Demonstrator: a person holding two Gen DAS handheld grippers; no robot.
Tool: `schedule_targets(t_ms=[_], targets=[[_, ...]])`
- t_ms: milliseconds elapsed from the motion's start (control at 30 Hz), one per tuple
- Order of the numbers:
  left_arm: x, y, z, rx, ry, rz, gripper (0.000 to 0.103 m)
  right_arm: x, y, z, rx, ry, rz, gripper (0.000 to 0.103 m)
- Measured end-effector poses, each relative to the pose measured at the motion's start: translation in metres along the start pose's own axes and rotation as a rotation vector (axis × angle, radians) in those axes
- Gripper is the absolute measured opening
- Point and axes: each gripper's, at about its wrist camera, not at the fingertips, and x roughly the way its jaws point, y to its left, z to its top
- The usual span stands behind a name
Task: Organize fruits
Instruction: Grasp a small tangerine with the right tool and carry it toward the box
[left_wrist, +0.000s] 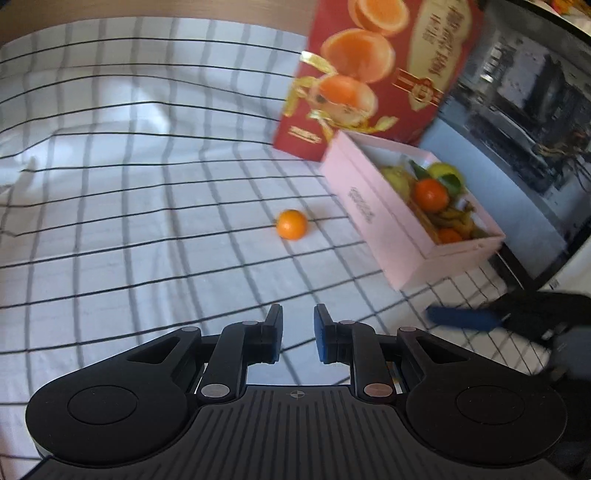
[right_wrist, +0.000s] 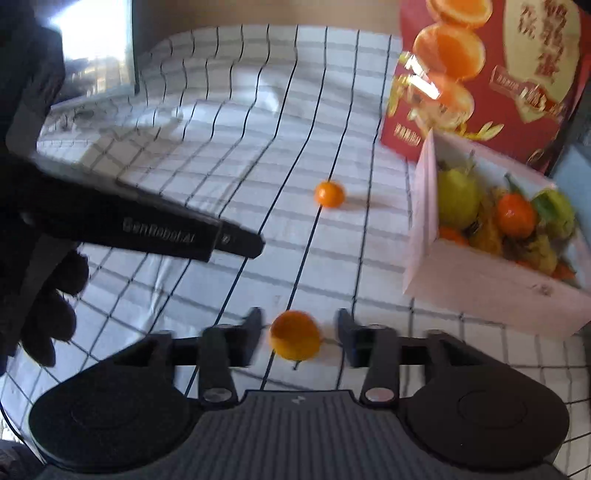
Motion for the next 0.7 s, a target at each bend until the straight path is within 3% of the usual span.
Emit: schedule_targets(t_ms=[233,367,567,667,700], targets=[[-0.013,0.027,-0.010,-0.158,0.002,0.057,0.021,0.019,-0.011,0.043,0.015,-0.031,-0.005,0.053],[-0.027,0.024,-0.024,-0.159,0.011,0.049,0.021,0.054,-0.009,0.073,0.000,-0.026,0.011,0.046],[-0.039,0.014,-0.049,-0.126,0.040,0.027,0.021,0.113,-0.003,0.098,-0.141,0.053,-0.061,0.043],[-0.045,0.013,-0.056,-0.108,0.042,0.024,0.021,0.131,-0.007,0.101,-0.138,0.094,-0.076,0.029],[-0.047,0.013,-0.057,-0.100,0.040,0.023,0.021,0.131,-0.008,0.101,-0.132,0.090,-0.071,0.029]])
